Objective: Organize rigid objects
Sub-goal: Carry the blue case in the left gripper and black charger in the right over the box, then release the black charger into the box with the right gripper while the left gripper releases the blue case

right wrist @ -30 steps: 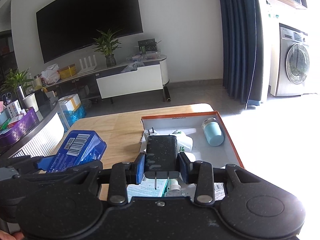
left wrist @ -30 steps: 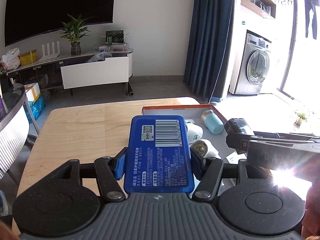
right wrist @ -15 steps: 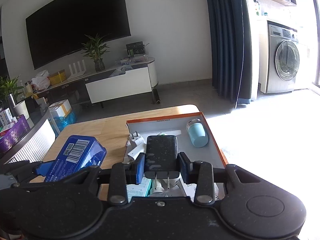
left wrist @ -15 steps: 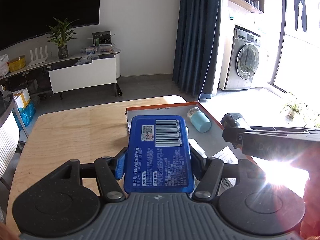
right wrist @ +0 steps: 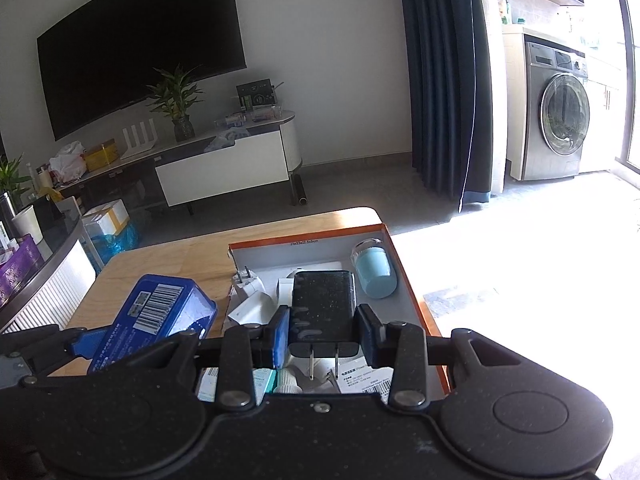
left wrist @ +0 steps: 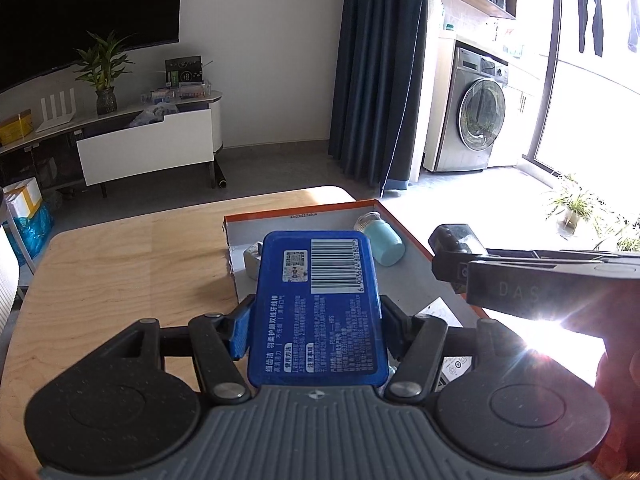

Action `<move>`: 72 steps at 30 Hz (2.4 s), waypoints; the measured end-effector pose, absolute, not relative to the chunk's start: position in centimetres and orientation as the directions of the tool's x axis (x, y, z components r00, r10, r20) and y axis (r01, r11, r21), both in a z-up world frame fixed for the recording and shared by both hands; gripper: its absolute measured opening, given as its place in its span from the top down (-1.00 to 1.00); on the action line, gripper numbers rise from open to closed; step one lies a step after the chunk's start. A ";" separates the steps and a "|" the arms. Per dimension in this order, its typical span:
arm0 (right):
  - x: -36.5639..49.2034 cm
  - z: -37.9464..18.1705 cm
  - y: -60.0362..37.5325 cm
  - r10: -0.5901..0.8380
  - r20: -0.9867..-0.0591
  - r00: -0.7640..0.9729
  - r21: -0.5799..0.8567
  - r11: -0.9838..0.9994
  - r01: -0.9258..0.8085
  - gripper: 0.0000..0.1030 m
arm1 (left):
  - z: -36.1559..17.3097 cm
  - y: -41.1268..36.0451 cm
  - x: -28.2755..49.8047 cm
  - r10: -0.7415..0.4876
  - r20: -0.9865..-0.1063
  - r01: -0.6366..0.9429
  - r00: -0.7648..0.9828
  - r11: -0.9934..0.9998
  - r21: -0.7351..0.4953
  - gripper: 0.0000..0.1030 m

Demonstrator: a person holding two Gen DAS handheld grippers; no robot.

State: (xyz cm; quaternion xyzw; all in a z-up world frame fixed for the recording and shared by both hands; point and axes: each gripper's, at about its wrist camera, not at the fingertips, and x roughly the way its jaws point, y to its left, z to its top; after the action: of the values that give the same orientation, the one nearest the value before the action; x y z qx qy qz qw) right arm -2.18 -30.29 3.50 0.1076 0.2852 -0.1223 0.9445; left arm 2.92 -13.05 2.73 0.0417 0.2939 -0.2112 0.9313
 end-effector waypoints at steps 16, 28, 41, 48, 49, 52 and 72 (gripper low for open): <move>0.6 3.0 -31.8 -0.173 -0.586 0.791 0.123 0.947 0.298 0.14 | 2.6 -14.0 4.7 -0.368 -0.581 0.419 0.726 0.907 -0.051 -0.22; 2.9 2.0 -32.8 -0.159 -0.618 0.770 0.131 0.945 0.301 0.14 | 2.0 -14.3 6.6 -0.364 -0.609 0.417 0.705 0.907 -0.059 -0.22; 3.7 2.0 -34.6 -0.200 -0.587 0.784 0.159 0.921 0.354 0.03 | 1.5 -15.3 8.4 -0.366 -0.632 0.422 0.684 0.904 -0.066 -0.22; 2.0 1.9 -35.6 -0.234 -0.585 0.776 0.153 0.908 0.389 0.00 | 1.1 -17.5 9.8 -0.421 -0.647 0.484 0.636 0.870 -0.090 -0.22; 1.8 1.9 -35.7 -0.241 -0.584 0.775 0.150 0.907 0.394 -0.02 | 1.0 -17.9 10.1 -0.433 -0.649 0.499 0.625 0.862 -0.095 -0.23; 1.2 2.2 -35.8 -0.264 -0.576 0.774 0.140 0.901 0.412 -0.07 | 0.8 -18.3 10.5 -0.445 -0.648 0.510 0.617 0.854 -0.101 -0.31; -4.2 3.2 -33.6 -0.183 -0.566 0.804 0.140 0.940 0.312 -0.51 | 3.6 -14.2 3.8 -0.241 -0.685 0.294 0.688 0.955 -0.041 -1.00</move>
State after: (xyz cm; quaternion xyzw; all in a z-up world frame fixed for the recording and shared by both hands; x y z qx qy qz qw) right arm -4.17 -33.62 3.22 0.1137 0.2844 -0.1314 0.9428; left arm 3.82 -14.18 3.55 0.0361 0.3673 -0.1455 0.9179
